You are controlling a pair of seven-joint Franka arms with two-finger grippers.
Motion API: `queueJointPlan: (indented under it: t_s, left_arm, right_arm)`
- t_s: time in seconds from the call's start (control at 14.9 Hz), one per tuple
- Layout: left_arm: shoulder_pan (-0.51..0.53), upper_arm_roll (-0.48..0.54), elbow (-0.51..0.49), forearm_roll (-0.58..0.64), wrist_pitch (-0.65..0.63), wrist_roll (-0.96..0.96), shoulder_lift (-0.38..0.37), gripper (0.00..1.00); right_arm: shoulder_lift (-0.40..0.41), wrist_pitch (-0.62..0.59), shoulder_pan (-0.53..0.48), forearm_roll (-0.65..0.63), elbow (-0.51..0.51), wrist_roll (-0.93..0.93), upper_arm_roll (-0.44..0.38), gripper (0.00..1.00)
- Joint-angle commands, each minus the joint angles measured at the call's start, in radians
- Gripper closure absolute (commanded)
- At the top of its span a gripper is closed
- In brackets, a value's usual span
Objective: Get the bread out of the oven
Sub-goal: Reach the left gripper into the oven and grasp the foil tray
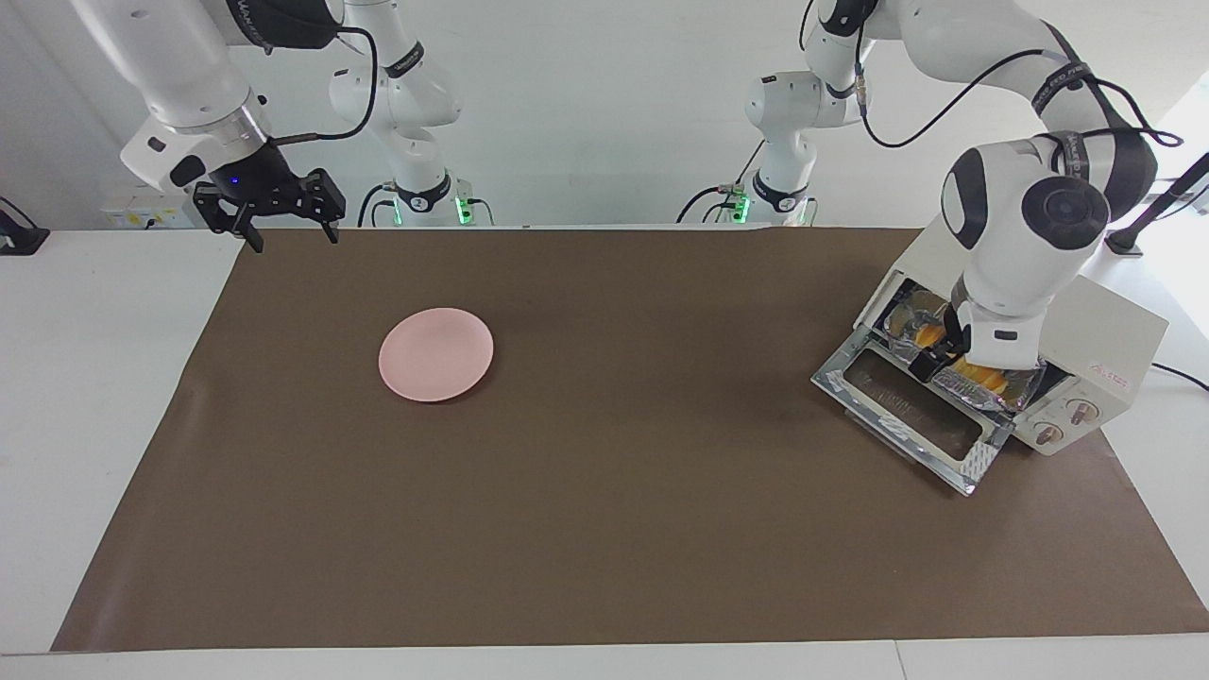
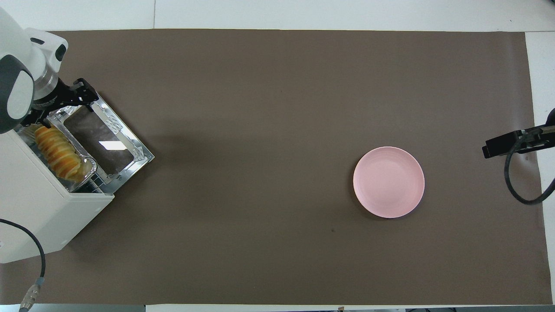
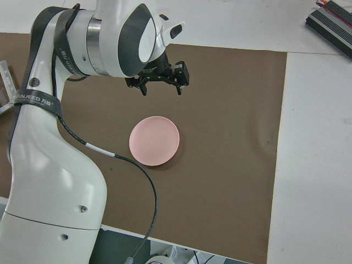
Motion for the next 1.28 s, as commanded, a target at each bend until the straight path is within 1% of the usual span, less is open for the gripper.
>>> queueJointPlan:
  t_s: [0.0, 0.13, 0.2, 0.34, 0.54, 0.67, 0.87, 1.01, 1.21]
  left_arm:
    - [-0.005, 0.011, 0.053, 0.041, -0.032, -0.020, 0.048, 0.00]
    - [-0.011, 0.017, 0.050, 0.076, -0.041, -0.074, 0.077, 0.00]
    - [-0.036, 0.019, 0.052, 0.099, -0.046, -0.115, 0.094, 0.00]
    - [-0.059, 0.028, 0.053, 0.104, -0.075, -0.157, 0.112, 0.00]
    - [-0.059, 0.028, 0.031, 0.107, -0.075, -0.181, 0.108, 0.00]
    - [-0.057, 0.028, -0.008, 0.113, -0.078, -0.184, 0.094, 0.00]
    - [-0.057, 0.031, -0.012, 0.115, -0.118, -0.210, 0.091, 0.00]
    - [-0.057, 0.031, -0.031, 0.115, -0.116, -0.214, 0.083, 0.01]
    - [-0.048, 0.029, -0.071, 0.115, -0.106, -0.214, 0.068, 0.09]
  right_arm:
    - [-0.019, 0.000, -0.018, -0.009, -0.022, -0.014, 0.014, 0.00]
    - [-0.019, 0.000, -0.018, -0.009, -0.022, -0.014, 0.014, 0.00]
    - [-0.019, 0.000, -0.018, -0.009, -0.022, -0.014, 0.014, 0.00]
    - [-0.019, 0.000, -0.018, -0.009, -0.022, -0.014, 0.014, 0.00]
    - [-0.019, 0.000, -0.018, -0.007, -0.022, -0.014, 0.014, 0.00]
    - [-0.019, 0.000, -0.018, -0.007, -0.022, -0.014, 0.014, 0.00]
    - [-0.019, 0.000, -0.018, -0.007, -0.022, -0.014, 0.014, 0.00]
    - [-0.019, 0.000, -0.018, -0.007, -0.022, -0.014, 0.014, 0.00]
    - [-0.019, 0.000, -0.018, -0.009, -0.022, -0.014, 0.014, 0.00]
